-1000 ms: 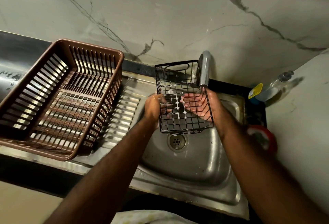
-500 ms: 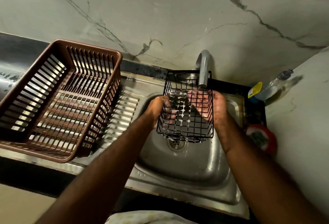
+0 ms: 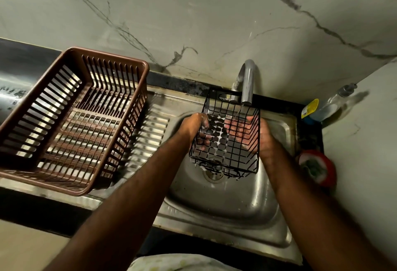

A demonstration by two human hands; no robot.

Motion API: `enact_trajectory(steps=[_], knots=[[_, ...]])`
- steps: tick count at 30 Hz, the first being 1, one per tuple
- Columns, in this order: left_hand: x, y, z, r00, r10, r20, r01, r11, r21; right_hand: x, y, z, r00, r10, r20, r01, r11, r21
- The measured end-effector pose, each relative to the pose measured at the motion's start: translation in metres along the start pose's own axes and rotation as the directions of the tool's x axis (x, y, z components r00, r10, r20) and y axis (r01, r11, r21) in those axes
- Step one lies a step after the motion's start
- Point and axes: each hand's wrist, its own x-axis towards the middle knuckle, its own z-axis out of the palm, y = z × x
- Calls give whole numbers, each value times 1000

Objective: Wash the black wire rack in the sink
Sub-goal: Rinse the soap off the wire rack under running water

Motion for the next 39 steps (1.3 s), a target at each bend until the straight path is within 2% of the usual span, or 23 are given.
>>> enact_trajectory(steps=[3,5,8,10,13,17,20,26,30,34,39], knots=[[0,-3,-2,1000,-10,2,10,1000,-2,2,0,-4,997,68,-47,-70,996,-49],[1,-4,-4,999,-29,23,28,1000,4,5,-2,-6,995,57,-87,-58,998,-9],[-2,-5,-6,997,-47,65,47,999,8,2,-1,1,990,-59,-126,78,985,151],[-4,-4,-4,997,-45,68,45,999,2,0,3,5,977,-202,-60,211,949,234],[-5,-3,-2,998,-41,49,41,999,-4,-3,6,4,959,-279,54,262,942,209],[-8,-1,-1,1000,-19,15,19,1000,-1,-4,7,5,987,-159,27,156,983,100],[-8,-3,2,1000,-8,-4,8,999,-37,-5,9,-1,989,-149,-9,149,984,96],[-3,-2,6,995,53,-82,-58,996,-61,-10,12,-5,999,48,-10,-49,999,-13],[-4,-1,8,994,76,-77,-81,995,-52,-10,6,-6,998,63,-25,-63,998,-25],[3,-1,13,982,184,-41,-185,983,-16,-10,-6,-9,999,42,7,-43,998,48],[18,-1,11,967,253,10,-253,967,12,-5,-15,-6,1000,21,6,-21,990,138]])
